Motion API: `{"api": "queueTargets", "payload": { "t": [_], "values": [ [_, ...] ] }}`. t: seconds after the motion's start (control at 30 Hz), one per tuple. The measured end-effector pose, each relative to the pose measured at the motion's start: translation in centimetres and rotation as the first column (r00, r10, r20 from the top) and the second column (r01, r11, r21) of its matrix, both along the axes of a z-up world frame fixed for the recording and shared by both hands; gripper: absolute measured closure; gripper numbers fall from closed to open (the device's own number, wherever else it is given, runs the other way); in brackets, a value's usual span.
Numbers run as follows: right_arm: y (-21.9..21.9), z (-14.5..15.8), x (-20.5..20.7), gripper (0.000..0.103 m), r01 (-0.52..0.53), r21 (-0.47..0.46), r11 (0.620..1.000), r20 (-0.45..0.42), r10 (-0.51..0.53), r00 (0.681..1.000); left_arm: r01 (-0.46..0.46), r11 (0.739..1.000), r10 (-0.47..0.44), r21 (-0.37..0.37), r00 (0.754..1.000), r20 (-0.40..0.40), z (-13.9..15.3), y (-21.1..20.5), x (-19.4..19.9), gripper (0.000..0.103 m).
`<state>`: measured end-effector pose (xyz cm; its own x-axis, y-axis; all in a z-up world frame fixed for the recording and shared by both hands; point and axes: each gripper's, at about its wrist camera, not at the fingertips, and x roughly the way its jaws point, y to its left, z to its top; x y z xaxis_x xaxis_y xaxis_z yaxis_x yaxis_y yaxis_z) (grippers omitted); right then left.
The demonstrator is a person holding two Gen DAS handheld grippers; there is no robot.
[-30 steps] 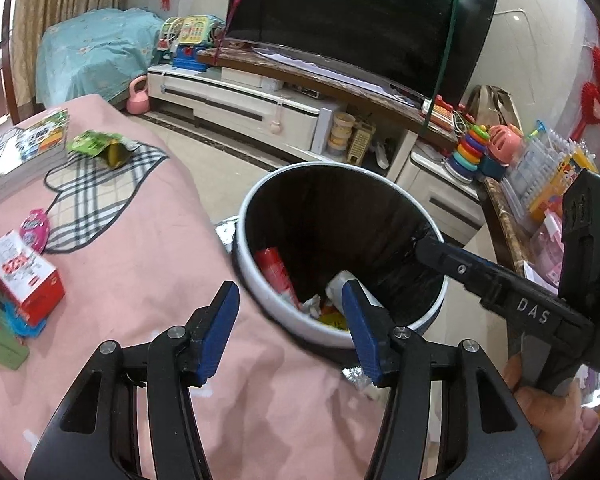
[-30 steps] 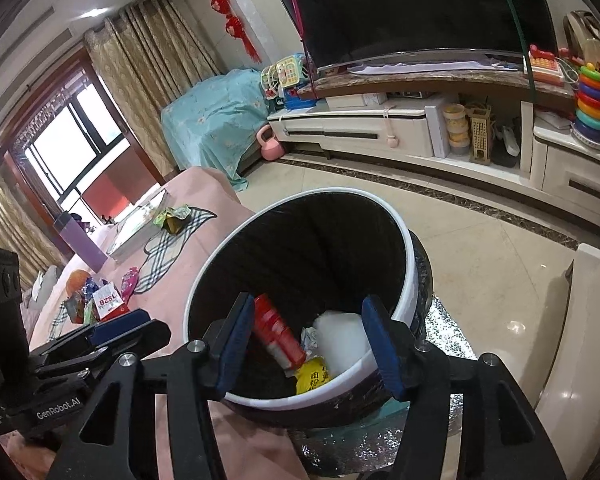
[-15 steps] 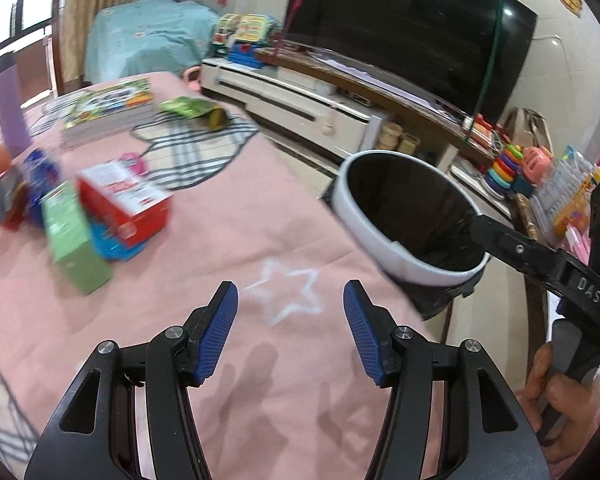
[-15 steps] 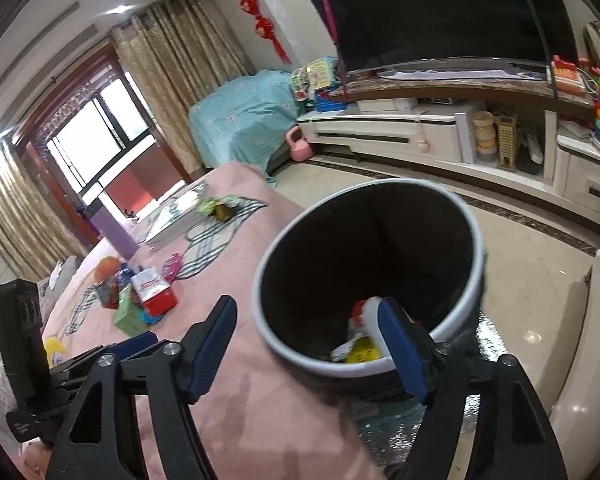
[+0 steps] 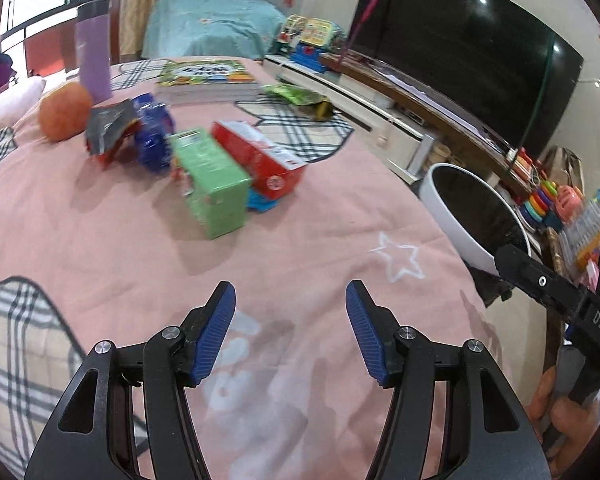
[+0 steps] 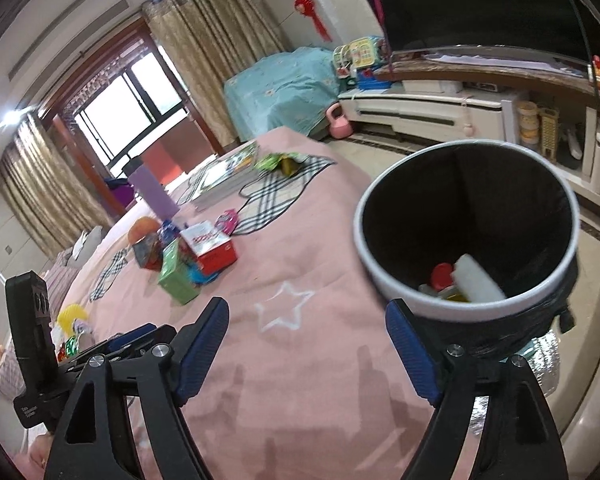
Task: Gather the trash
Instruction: 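Move both open grippers back from the bin over the bed, then grasp the green juice box with left gripper while right grasps the white red-printed carton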
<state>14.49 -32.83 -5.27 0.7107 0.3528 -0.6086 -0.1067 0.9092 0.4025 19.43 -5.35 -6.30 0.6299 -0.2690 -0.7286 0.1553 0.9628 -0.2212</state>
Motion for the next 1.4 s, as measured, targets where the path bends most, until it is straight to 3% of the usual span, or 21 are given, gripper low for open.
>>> {"api": "queueTargets", "payload": {
  "t": [0.3, 0.9, 1.4],
  "values": [
    [3.1, -0.2, 0.3, 0.020, -0.067, -0.024, 0.997, -0.010, 0.067, 0.998, -0.042, 0.999, 0.042, -0.009, 0.999, 0.011, 0.1, 1.8, 1.0, 0.038],
    [5.5, -2.2, 3.7, 0.020, -0.129, -0.015, 0.992, -0.061, 0.128, 0.990, -0.137, 0.989, 0.138, 0.048, 0.990, -0.014, -1.5, 3.5, 8.3, 0.038],
    [11.2, -2.9, 9.9, 0.020, -0.288, -0.065, 0.955, -0.054, 0.285, 0.957, -0.167, 0.986, 0.168, 0.019, 0.986, -0.022, -1.5, 7.3, 7.3, 0.042]
  ]
}}
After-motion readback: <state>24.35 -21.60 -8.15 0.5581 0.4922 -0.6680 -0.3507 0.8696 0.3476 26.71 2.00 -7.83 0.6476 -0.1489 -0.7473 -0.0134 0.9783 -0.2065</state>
